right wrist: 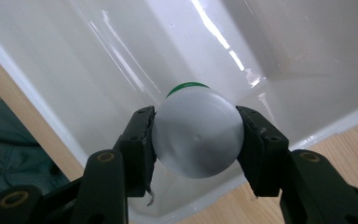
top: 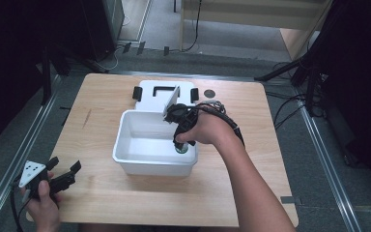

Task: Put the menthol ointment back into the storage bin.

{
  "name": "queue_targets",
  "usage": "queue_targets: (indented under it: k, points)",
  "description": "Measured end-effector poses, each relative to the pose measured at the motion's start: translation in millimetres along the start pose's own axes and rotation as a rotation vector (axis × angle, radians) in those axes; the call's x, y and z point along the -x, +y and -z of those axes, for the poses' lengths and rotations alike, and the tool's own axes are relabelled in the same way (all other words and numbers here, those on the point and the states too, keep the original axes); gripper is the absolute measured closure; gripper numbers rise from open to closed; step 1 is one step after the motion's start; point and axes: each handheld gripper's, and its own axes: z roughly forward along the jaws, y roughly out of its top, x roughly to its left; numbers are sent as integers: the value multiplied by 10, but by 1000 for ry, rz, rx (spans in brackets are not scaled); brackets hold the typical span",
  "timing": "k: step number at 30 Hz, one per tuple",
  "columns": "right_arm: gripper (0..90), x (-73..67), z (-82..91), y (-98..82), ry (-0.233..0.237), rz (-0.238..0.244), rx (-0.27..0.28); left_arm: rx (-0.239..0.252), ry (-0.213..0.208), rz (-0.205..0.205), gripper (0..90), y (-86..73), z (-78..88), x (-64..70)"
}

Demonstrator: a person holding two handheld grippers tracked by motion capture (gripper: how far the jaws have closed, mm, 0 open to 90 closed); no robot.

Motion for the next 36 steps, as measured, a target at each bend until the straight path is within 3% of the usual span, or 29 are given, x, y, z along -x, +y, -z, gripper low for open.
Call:
queue_targets:
  k: [9,17,36]
  points:
    - [516,2,-162,16,-11,43,10,0,-1,1,140,0,0,-1]
    - [515,-35,-339,56,-21,111,6,0,-2,2,140,0,-1,-2]
    - [515,-40,-630,99,-23,138,-5,-3,-3,3,140,0,-1,-4]
